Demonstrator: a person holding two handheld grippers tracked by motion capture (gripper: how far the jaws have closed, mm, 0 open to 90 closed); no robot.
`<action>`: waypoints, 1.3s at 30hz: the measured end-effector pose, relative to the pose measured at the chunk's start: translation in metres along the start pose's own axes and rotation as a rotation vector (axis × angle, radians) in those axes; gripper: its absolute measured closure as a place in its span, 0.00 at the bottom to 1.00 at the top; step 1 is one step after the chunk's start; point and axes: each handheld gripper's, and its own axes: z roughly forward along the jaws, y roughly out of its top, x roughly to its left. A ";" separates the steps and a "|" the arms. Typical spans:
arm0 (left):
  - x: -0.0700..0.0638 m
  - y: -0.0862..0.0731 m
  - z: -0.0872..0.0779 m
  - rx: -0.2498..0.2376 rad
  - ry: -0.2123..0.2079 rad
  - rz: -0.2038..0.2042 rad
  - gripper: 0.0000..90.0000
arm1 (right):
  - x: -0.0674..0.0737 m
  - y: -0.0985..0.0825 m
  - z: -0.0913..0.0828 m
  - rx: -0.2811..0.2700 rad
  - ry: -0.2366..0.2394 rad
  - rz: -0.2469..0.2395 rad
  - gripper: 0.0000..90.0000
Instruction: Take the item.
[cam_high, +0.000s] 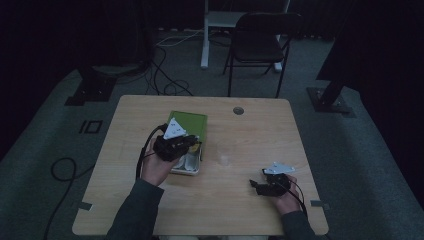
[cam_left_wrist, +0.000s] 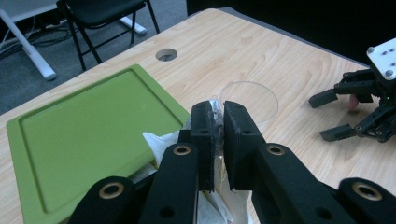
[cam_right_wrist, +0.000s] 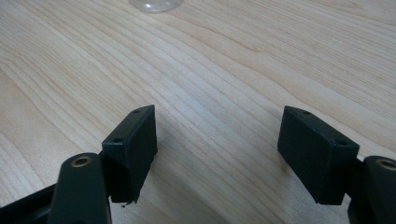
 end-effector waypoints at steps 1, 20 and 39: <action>0.000 0.000 0.000 0.000 0.000 0.000 0.93 | 0.000 0.000 0.000 0.000 0.000 0.000 0.31; -0.008 0.011 0.016 0.007 -0.017 0.018 0.93 | 0.000 0.000 0.000 0.001 0.000 -0.001 0.31; -0.016 0.024 0.027 -0.017 -0.044 0.031 0.93 | 0.000 0.000 0.000 0.001 0.001 0.000 0.31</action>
